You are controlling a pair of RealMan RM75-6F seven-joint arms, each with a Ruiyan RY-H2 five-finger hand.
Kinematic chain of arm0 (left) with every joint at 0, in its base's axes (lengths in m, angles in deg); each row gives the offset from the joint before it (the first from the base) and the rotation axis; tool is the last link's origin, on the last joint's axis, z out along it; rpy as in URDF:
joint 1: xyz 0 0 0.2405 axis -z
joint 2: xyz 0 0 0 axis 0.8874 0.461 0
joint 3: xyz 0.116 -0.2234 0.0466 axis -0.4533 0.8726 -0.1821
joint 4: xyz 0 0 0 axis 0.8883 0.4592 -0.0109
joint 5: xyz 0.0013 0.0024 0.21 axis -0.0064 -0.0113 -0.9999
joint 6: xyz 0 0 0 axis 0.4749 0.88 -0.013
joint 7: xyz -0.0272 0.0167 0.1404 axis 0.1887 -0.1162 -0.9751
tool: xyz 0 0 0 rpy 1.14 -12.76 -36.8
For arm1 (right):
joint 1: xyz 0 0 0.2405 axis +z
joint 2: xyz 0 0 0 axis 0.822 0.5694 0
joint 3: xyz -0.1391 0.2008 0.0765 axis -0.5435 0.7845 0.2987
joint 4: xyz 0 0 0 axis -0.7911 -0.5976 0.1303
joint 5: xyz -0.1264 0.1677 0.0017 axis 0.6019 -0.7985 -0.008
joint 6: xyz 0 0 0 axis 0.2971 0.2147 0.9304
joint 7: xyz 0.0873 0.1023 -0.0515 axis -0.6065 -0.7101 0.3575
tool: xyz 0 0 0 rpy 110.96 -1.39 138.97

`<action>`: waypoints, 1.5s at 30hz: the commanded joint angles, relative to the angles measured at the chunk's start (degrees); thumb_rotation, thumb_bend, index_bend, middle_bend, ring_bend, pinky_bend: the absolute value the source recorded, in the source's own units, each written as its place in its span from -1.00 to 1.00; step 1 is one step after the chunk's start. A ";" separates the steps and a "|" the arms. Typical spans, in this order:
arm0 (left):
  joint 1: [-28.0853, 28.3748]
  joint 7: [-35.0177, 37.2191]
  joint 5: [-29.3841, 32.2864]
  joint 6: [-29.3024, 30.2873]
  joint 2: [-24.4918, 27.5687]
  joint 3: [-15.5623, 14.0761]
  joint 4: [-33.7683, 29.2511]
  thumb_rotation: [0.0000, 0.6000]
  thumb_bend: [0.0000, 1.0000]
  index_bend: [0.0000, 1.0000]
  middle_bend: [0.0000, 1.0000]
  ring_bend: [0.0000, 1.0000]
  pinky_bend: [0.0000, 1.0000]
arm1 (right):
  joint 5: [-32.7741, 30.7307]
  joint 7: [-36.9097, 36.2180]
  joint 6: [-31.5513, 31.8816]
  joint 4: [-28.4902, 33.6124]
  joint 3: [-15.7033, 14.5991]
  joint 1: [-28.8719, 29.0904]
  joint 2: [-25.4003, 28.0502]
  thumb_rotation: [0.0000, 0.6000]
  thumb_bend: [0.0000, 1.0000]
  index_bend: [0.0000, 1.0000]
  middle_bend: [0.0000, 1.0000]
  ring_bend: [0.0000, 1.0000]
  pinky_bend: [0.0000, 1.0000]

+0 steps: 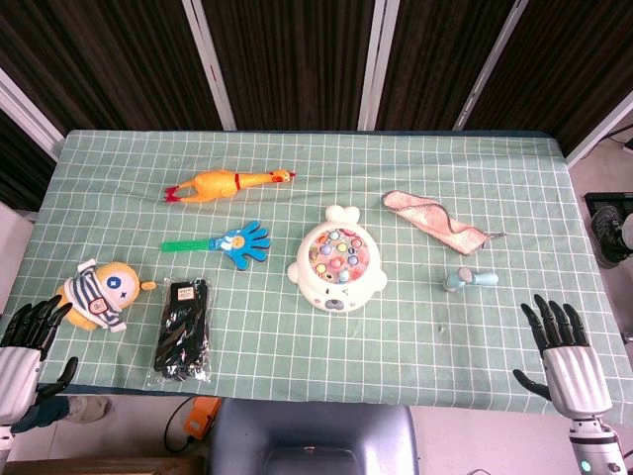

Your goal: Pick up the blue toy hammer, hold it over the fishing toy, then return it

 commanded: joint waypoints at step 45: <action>-0.68 4.33 -1.96 1.46 1.19 -0.93 0.70 1.00 -0.18 -1.00 -1.00 -1.00 -1.00 | -8.48 -26.39 -33.76 -43.16 7.78 26.99 -17.59 1.00 -0.03 0.32 -1.00 -1.00 -1.00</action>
